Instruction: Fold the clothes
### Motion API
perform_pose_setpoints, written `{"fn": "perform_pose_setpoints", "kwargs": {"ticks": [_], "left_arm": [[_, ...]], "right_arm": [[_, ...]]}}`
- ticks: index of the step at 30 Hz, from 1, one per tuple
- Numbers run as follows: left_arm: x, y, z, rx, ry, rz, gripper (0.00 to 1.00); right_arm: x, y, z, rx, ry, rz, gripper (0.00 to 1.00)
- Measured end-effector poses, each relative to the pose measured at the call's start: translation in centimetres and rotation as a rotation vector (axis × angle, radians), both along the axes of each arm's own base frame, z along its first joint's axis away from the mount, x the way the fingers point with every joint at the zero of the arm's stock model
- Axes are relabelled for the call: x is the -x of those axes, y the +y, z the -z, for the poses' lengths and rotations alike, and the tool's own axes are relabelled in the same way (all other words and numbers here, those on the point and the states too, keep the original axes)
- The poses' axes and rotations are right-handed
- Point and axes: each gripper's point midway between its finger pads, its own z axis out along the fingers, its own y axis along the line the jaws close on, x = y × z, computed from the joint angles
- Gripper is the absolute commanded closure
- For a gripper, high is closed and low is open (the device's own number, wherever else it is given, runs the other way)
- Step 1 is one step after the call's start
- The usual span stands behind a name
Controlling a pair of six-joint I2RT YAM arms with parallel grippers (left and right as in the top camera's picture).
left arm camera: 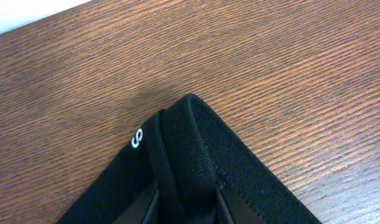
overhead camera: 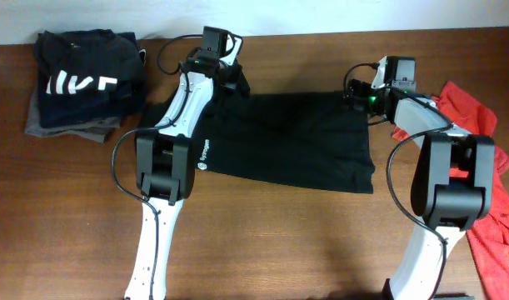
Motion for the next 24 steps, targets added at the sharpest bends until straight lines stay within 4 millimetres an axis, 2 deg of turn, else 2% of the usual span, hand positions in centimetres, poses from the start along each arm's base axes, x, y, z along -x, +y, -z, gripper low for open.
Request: {"fn": "perform_pose_setpoints", "kwargs": {"ticks": [9,16,21,24], "left_arm": [[0.0,0.0,0.0,0.0,0.0,0.0,0.74],[0.0,0.0,0.0,0.0,0.001,0.0,0.74],[0.0,0.0,0.0,0.0,0.001,0.0,0.73],[0.0,0.0,0.0,0.0,0.001,0.0,0.73]], "right_arm": [[-0.9,-0.2,-0.7,0.014,-0.048,-0.002,0.0],[-0.7,-0.3,0.7,0.023,-0.021,0.002,0.0],[-0.7,0.0,0.8,0.033,-0.02,0.0,0.02],[-0.7,0.4,0.9,0.049,-0.017,-0.001,0.06]]}}
